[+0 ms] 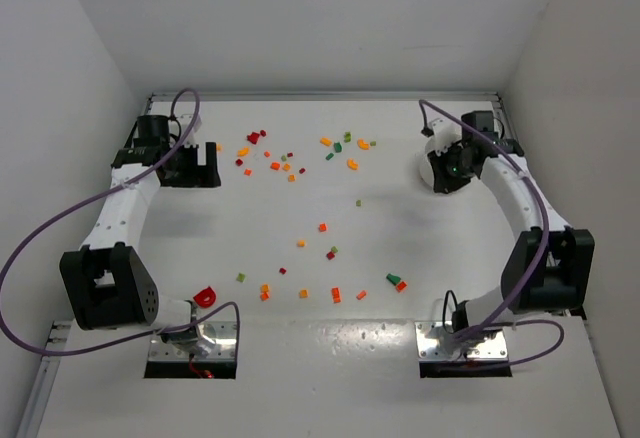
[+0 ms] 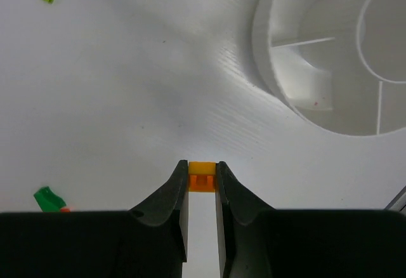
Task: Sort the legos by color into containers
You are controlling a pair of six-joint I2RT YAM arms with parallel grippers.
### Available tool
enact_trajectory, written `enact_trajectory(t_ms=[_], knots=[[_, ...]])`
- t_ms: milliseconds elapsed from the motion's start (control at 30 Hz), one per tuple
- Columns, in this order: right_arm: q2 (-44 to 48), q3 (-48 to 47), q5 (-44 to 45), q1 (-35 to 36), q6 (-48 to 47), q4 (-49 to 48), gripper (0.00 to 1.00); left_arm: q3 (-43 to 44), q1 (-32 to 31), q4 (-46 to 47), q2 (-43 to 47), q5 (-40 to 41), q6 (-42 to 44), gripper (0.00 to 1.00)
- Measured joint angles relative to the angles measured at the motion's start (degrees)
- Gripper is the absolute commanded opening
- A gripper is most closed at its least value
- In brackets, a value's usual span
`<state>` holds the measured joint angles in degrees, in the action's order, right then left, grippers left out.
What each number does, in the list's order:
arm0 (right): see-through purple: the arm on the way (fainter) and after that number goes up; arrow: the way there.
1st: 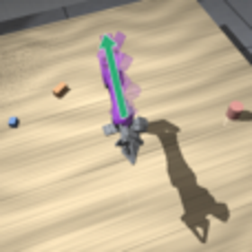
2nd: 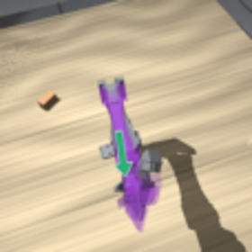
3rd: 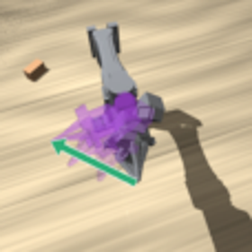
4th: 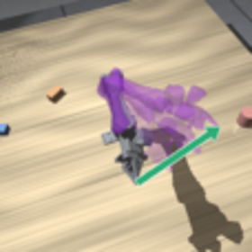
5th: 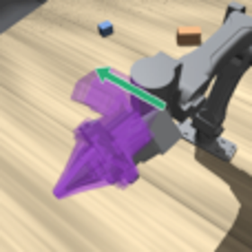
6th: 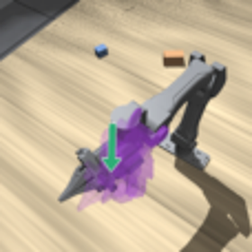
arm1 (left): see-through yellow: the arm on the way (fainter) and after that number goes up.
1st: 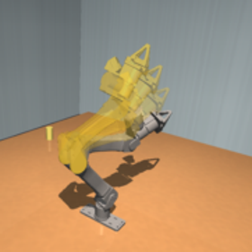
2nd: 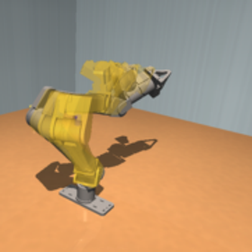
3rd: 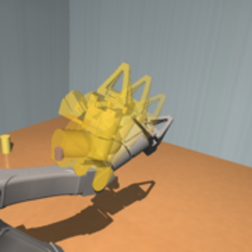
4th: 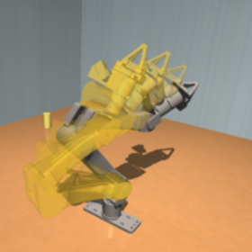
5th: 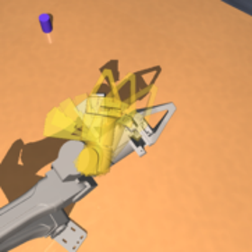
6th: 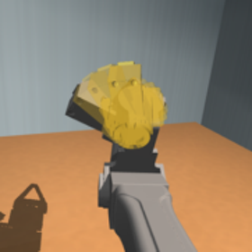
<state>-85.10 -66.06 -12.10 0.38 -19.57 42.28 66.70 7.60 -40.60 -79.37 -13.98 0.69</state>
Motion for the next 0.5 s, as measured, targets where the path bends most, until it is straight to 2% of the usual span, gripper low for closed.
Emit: enact_trajectory(t_ms=[500], knots=[[-7.67,-9.07,5.31,-7.48,12.55,-6.45,0.00,-0.33,0.00,1.25,1.03,-0.02,-0.85,0.99]])
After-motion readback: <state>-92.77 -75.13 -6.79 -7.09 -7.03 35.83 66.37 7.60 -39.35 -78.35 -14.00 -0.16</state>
